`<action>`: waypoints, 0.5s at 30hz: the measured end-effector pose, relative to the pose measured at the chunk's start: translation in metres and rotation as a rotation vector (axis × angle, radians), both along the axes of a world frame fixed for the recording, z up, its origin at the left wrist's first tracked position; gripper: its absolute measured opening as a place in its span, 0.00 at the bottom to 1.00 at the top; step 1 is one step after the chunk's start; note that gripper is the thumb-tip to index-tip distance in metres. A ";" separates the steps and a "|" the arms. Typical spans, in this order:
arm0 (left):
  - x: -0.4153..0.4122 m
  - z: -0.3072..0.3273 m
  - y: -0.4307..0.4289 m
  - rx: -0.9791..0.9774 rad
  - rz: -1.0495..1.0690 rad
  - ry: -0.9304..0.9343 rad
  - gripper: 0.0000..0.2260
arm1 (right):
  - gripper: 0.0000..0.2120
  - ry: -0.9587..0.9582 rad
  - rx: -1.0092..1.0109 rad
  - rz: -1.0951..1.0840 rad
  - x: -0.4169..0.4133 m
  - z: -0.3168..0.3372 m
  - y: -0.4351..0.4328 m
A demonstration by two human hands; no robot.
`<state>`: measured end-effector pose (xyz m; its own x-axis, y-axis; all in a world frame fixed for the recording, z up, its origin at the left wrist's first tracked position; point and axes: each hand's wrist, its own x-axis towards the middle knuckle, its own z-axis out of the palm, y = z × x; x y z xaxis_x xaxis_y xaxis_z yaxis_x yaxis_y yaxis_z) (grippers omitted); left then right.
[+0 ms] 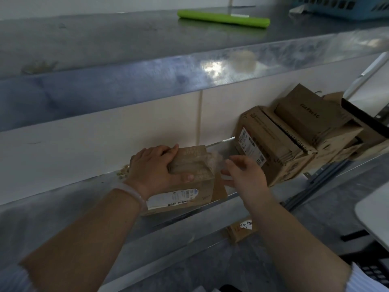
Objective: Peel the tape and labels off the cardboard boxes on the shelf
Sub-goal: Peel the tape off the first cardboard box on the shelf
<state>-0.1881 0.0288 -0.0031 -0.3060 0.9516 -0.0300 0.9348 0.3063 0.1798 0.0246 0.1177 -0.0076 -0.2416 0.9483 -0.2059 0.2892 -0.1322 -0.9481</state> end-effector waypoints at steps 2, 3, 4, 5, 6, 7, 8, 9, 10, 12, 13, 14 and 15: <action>0.000 0.000 0.000 -0.005 0.003 0.002 0.54 | 0.09 -0.087 0.008 0.098 0.003 0.002 -0.004; 0.001 0.000 0.000 -0.005 0.004 0.006 0.54 | 0.11 -0.132 0.026 0.163 0.003 0.004 -0.007; 0.001 0.000 0.000 -0.003 0.004 0.012 0.54 | 0.11 -0.173 0.065 0.206 0.003 0.006 -0.009; 0.001 0.000 0.000 -0.002 0.005 0.017 0.54 | 0.09 -0.213 0.116 0.227 0.002 0.008 -0.011; 0.001 0.000 0.000 -0.003 0.005 0.019 0.53 | 0.07 -0.258 0.172 0.236 0.001 0.010 -0.013; 0.001 0.001 0.000 -0.006 0.005 0.018 0.53 | 0.05 -0.311 0.230 0.240 -0.002 0.012 -0.013; 0.001 0.001 0.000 -0.009 0.005 0.016 0.53 | 0.04 -0.367 0.289 0.250 -0.003 0.014 -0.014; 0.001 0.001 0.000 -0.010 0.006 0.014 0.54 | 0.04 -0.416 0.350 0.267 -0.005 0.015 -0.014; 0.001 0.001 0.000 -0.010 0.009 0.014 0.54 | 0.05 -0.453 0.409 0.288 -0.006 0.015 -0.016; 0.001 0.002 0.000 -0.012 0.018 0.015 0.55 | 0.06 -0.496 0.522 0.317 -0.008 0.015 -0.019; 0.002 0.002 0.000 -0.013 0.021 0.017 0.56 | 0.06 -0.505 0.573 0.327 -0.008 0.013 -0.021; 0.001 0.001 0.000 -0.015 0.023 0.016 0.56 | 0.06 -0.510 0.607 0.337 -0.008 0.012 -0.022; 0.001 0.001 0.000 -0.017 0.024 0.014 0.56 | 0.06 -0.514 0.621 0.348 -0.008 0.012 -0.023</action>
